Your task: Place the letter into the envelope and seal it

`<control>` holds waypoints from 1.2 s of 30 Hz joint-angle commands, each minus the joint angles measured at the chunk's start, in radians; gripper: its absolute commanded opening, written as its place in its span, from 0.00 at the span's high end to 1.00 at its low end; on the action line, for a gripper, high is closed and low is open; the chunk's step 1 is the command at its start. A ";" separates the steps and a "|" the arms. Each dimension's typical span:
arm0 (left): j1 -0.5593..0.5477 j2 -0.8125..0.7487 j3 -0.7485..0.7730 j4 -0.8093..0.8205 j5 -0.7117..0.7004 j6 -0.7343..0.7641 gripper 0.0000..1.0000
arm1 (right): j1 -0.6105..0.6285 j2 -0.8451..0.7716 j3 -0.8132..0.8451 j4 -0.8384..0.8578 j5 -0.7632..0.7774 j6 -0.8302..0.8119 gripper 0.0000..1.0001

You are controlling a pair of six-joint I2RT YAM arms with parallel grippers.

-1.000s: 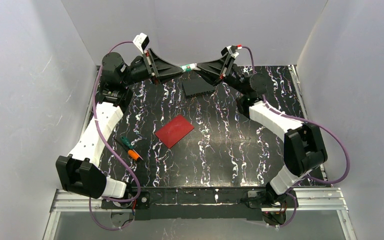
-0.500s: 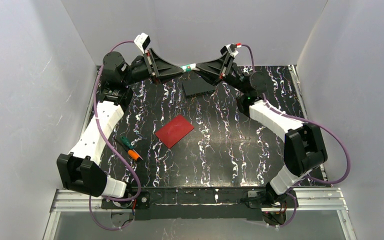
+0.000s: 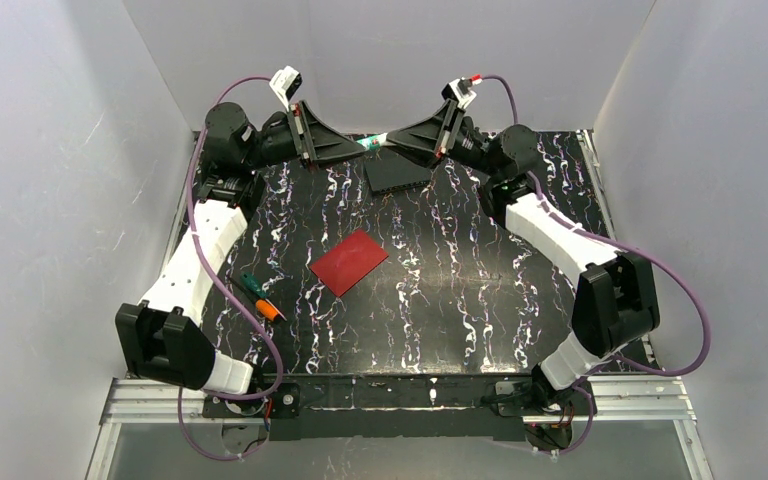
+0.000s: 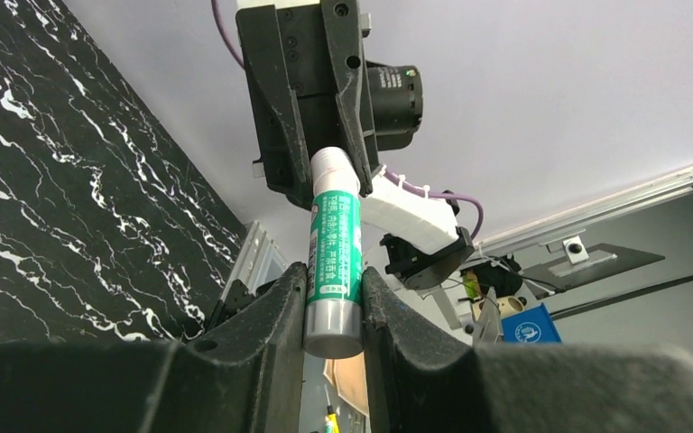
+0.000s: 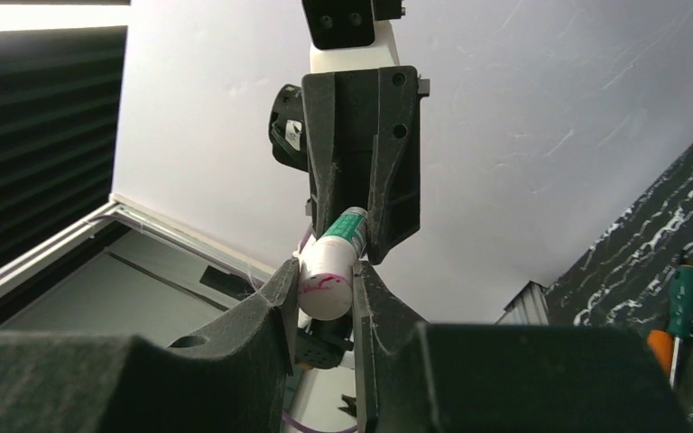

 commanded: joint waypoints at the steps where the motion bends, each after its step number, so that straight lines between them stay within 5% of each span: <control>1: -0.024 0.017 0.025 0.015 0.076 0.043 1.00 | 0.023 -0.029 0.070 -0.124 -0.099 -0.126 0.93; 11: -0.024 0.007 0.038 -0.102 0.031 0.165 1.00 | 0.025 -0.013 0.219 -0.740 -0.181 -0.541 0.98; 19: -0.076 -0.007 0.068 -0.104 -0.044 0.268 1.00 | 0.101 0.002 0.201 -0.813 -0.172 -0.584 0.99; 22: -0.112 -0.010 0.099 -0.104 -0.086 0.320 1.00 | 0.125 -0.009 0.159 -0.742 -0.154 -0.546 0.99; 27: -0.215 0.007 0.137 -0.085 -0.117 0.354 1.00 | 0.162 0.008 0.063 -0.245 -0.095 -0.234 0.99; 36: -0.258 -0.013 0.039 0.023 -0.112 0.268 1.00 | 0.164 0.041 0.006 0.159 0.035 0.033 0.99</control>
